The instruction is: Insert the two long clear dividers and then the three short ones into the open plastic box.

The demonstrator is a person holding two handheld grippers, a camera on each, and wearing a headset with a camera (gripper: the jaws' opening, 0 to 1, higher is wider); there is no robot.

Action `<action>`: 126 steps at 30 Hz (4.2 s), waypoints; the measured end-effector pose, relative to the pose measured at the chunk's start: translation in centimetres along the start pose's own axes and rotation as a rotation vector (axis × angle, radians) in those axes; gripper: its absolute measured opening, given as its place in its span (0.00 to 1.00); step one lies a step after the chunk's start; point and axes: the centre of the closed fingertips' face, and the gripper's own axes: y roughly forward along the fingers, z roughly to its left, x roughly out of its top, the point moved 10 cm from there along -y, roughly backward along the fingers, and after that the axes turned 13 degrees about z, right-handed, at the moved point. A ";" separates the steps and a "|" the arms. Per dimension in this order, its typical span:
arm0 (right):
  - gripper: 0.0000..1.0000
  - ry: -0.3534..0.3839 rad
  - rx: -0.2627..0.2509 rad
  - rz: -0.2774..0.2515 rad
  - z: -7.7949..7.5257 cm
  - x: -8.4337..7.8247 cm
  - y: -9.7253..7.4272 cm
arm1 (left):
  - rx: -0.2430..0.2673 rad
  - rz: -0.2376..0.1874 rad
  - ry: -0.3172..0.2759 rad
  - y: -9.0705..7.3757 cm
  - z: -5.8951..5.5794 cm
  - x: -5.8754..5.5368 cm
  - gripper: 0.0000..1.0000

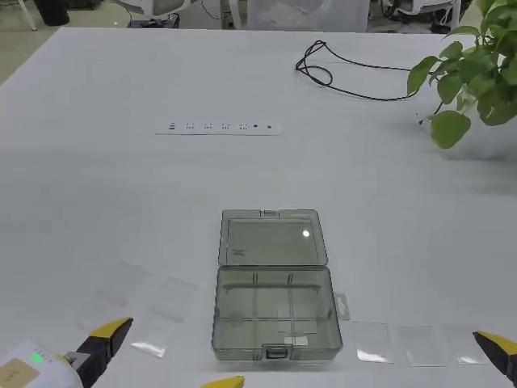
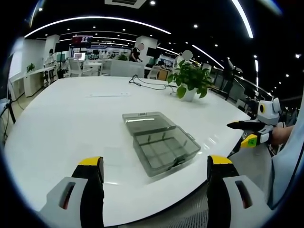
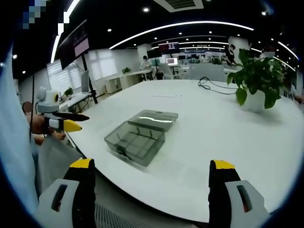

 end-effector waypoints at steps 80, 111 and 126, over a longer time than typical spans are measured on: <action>1.00 -0.002 -0.005 -0.037 -1.4 1.7 -0.4 | 0.166 0.639 0.109 8.4 9.1 0.9 0.33; 0.99 -0.017 -0.002 -0.006 -1.2 2.1 -0.1 | 0.139 0.558 0.028 7.8 8.9 0.5 0.30; 0.98 -0.070 0.044 0.039 -0.5 3.1 1.4 | 0.125 0.500 -0.032 6.8 8.7 0.2 0.30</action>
